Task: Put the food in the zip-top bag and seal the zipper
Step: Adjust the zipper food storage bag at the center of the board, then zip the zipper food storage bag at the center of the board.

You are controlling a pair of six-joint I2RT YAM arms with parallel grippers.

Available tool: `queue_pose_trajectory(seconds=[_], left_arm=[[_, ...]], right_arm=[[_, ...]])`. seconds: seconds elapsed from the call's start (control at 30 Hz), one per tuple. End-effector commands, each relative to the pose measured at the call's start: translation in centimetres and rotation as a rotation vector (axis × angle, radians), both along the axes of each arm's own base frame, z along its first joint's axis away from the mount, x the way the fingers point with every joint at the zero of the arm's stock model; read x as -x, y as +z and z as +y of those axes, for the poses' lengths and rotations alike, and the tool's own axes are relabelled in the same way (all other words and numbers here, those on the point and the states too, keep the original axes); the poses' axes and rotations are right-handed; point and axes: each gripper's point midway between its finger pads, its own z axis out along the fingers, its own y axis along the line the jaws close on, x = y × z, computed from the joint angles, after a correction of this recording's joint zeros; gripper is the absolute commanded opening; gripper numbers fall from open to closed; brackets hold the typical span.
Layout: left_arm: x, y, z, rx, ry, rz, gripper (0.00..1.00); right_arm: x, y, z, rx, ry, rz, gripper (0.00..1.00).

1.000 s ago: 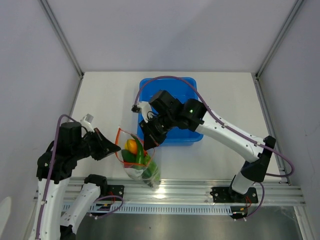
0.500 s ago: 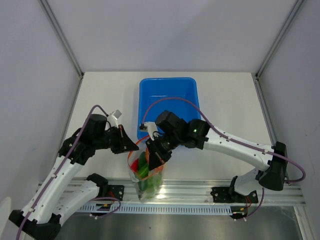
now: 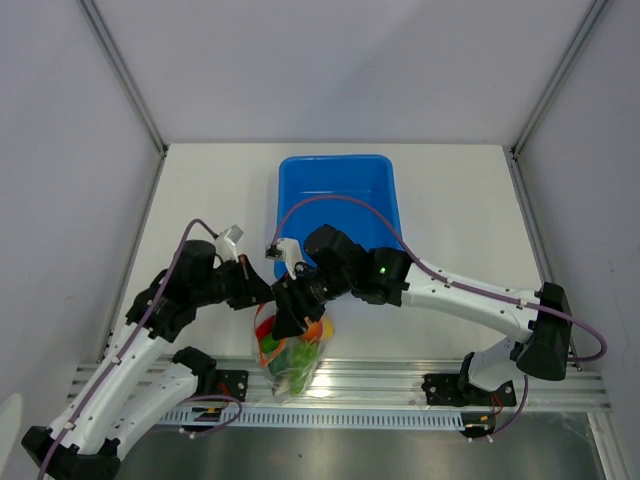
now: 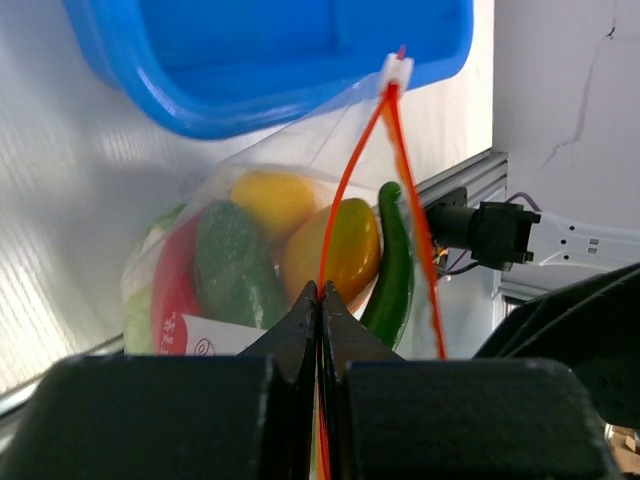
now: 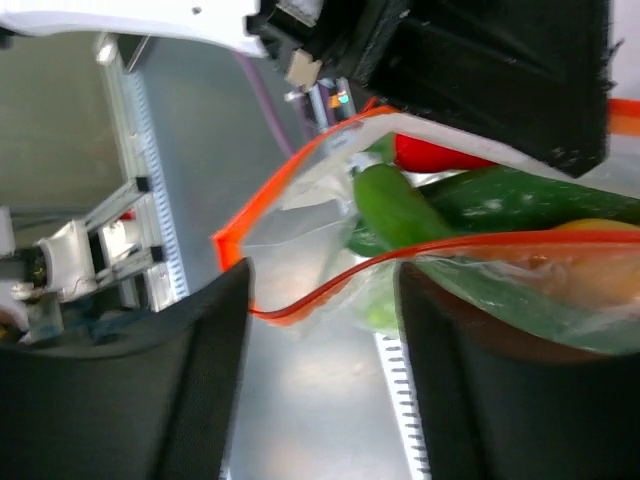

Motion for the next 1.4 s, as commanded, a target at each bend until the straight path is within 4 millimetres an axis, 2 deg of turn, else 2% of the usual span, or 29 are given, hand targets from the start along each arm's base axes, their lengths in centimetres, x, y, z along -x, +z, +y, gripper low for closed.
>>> queue_pose_trajectory(seconds=[0.0, 0.07, 0.17, 0.2, 0.27, 0.3, 0.4, 0.5, 0.53, 0.6, 0.63, 0.67, 0.8, 0.97, 1.1, 1.2, 1.37], left_arm=[[-1.2, 1.1, -1.0, 0.031, -0.046, -0.087, 0.01], [-1.2, 1.0, -1.1, 0.028, -0.052, -0.082, 0.01], [-1.2, 0.9, -1.2, 0.030, -0.060, -0.087, 0.01], [-1.4, 1.1, -1.2, 0.031, -0.059, -0.098, 0.01], [-1.5, 1.2, -1.3, 0.032, -0.064, -0.103, 0.00], [-1.5, 1.3, -1.4, 0.034, -0.069, -0.102, 0.00], [-1.6, 1.2, -1.5, 0.033, -0.076, -0.105, 0.00], [-1.5, 1.4, -1.8, 0.051, -0.093, -0.111, 0.00], [-1.4, 1.5, -1.9, 0.057, -0.099, -0.112, 0.01], [-1.3, 1.6, -2.0, 0.062, -0.103, -0.113, 0.01], [-1.2, 1.5, -2.0, 0.064, -0.109, -0.112, 0.01], [-1.2, 1.6, -2.1, 0.068, -0.113, -0.114, 0.01], [-0.9, 1.5, -2.4, 0.091, -0.138, -0.108, 0.01], [-0.5, 2.2, -2.9, 0.126, -0.170, -0.124, 0.01], [-0.2, 2.3, -2.8, 0.125, -0.184, -0.131, 0.00], [0.0, 2.5, -2.8, 0.128, -0.195, -0.138, 0.00], [0.4, 2.6, -2.9, 0.140, -0.215, -0.142, 0.01]], right_arm=[[-2.4, 1.8, 1.0, -0.046, -0.059, -0.136, 0.66], [-3.4, 2.4, 0.8, -0.043, -0.093, -0.154, 0.73], [-5.3, 3.7, -0.1, -0.064, -0.142, -0.156, 0.99], [-6.5, 4.0, -0.7, -0.065, -0.177, -0.159, 0.99], [-7.6, 4.6, -1.7, -0.063, -0.206, -0.166, 0.99], [-8.8, 4.7, -2.3, -0.060, -0.238, -0.181, 0.99], [-10.2, 4.7, -4.1, -0.048, -0.294, -0.228, 0.99], [-12.3, 3.5, -6.4, -0.027, -0.354, -0.232, 0.99], [-13.7, 2.1, -7.8, 0.004, -0.397, -0.219, 0.99], [-14.6, 1.3, -8.8, -0.013, -0.410, -0.210, 0.99], [-15.0, 1.7, -9.0, -0.071, -0.386, -0.189, 0.99], [-14.7, 0.3, -9.2, -0.074, -0.366, -0.156, 0.98], [-14.0, -0.7, -8.4, -0.143, -0.304, -0.108, 0.89], [-13.8, -0.2, -7.4, -0.252, -0.236, -0.167, 0.87], [-13.4, -0.8, -7.3, -0.268, -0.149, -0.213, 0.86], [-13.5, -2.0, -7.5, -0.259, -0.112, -0.203, 0.85], [-15.0, -4.0, -8.2, -0.243, -0.103, -0.171, 0.81]])
